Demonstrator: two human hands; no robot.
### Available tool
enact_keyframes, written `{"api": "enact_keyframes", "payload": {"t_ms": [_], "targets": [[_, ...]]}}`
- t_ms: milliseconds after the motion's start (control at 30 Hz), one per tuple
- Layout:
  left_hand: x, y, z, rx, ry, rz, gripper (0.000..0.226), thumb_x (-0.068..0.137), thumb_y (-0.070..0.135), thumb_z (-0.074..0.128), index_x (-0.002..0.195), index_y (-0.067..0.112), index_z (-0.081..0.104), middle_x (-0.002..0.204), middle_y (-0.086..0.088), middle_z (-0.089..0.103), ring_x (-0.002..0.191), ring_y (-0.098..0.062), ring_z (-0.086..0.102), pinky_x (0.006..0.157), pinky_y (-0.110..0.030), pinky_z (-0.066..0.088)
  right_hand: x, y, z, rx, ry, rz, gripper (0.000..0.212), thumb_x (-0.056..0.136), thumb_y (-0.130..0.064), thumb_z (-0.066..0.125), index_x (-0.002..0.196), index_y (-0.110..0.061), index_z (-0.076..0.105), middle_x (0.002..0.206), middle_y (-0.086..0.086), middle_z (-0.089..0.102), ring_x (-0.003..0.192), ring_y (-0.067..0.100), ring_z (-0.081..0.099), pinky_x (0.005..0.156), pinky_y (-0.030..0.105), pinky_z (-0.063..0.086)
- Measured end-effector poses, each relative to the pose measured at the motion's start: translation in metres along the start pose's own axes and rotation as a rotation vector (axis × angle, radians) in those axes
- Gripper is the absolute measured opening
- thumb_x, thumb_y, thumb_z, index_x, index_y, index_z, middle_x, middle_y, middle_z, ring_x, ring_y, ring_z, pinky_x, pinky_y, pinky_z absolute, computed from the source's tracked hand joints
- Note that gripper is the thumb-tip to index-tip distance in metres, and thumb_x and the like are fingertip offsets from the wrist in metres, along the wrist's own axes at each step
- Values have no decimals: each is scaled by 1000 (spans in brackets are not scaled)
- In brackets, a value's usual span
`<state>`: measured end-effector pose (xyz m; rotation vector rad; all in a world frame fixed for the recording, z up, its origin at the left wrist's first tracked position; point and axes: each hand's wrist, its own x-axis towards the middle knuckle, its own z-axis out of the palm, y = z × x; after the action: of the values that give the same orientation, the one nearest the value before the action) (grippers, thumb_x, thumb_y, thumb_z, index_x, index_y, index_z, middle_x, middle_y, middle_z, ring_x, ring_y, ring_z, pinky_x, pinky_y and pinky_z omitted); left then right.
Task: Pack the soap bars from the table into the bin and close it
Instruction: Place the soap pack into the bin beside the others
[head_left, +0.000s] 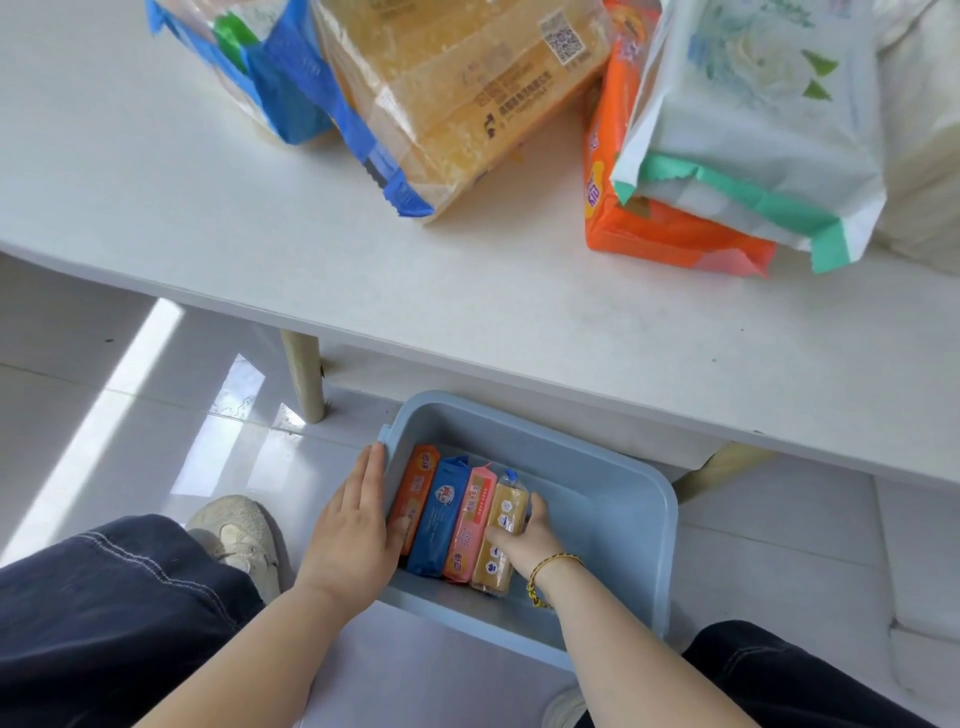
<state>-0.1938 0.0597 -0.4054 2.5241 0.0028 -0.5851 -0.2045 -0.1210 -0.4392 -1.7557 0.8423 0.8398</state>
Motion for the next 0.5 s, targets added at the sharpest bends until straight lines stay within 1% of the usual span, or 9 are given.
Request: {"api": "enact_keyframes", "payload": {"t_ms": [67,100,167,233,300,367,433,467,500], "targets": [[-1,-1,0,6,0,6,74,92,26,44,143,15,-9,156,-4,2,142,-21,12,115,-31,14,-4,-3,-5,-40,47,2,73,89,-18,55,145,-14,9,144,9,40,126,25,47,95,30,43],[0,0,0,18,-3,9,74,92,27,44,143,14,-9,156,-4,2,142,-21,12,115,-31,15,-6,-5,-9,-75,88,-7,71,89,-21,54,145,-15,10,146,9,37,128,25,44,99,31,41],[-2,2,-3,58,-30,-3,75,92,31,42,143,15,-10,156,-5,1,141,-22,13,115,-32,15,-17,-11,-15,-136,180,-28,57,91,-20,51,141,-12,25,144,11,42,126,26,46,100,31,40],[-6,8,-10,118,-61,-15,74,93,35,40,142,16,-12,156,-4,1,142,-22,12,116,-33,12,-36,-20,-20,-190,255,-86,37,91,-12,45,126,0,45,130,19,55,117,29,53,96,33,44],[-10,16,-26,179,-55,16,70,93,35,38,144,17,-7,156,-2,4,142,-20,12,116,-33,11,-58,-30,-27,-208,282,-178,31,89,-6,42,114,6,54,120,22,61,111,31,57,94,35,46],[-20,27,-44,147,9,97,64,93,30,41,144,20,5,154,0,17,140,-19,19,113,-31,16,-84,-40,-32,-176,237,-247,28,88,-6,42,111,-1,58,113,15,65,103,26,62,91,31,47],[-34,42,-64,71,120,181,53,91,21,45,141,22,25,144,0,39,131,-19,37,107,-30,29,-112,-47,-36,-164,174,-317,22,88,-7,43,101,-11,59,97,7,64,88,19,63,86,31,50],[-45,52,-76,43,218,252,46,90,14,47,135,19,38,134,-2,52,122,-19,48,100,-28,38,-129,-50,-39,-167,153,-359,18,88,-9,43,91,-18,58,89,3,63,84,16,62,84,31,51],[-55,63,-86,40,319,342,39,86,9,51,124,15,53,117,-4,65,108,-19,60,88,-26,46,-143,-52,-41,-174,140,-392,19,88,-11,44,81,-23,56,84,-1,63,81,15,62,84,31,52]]}}
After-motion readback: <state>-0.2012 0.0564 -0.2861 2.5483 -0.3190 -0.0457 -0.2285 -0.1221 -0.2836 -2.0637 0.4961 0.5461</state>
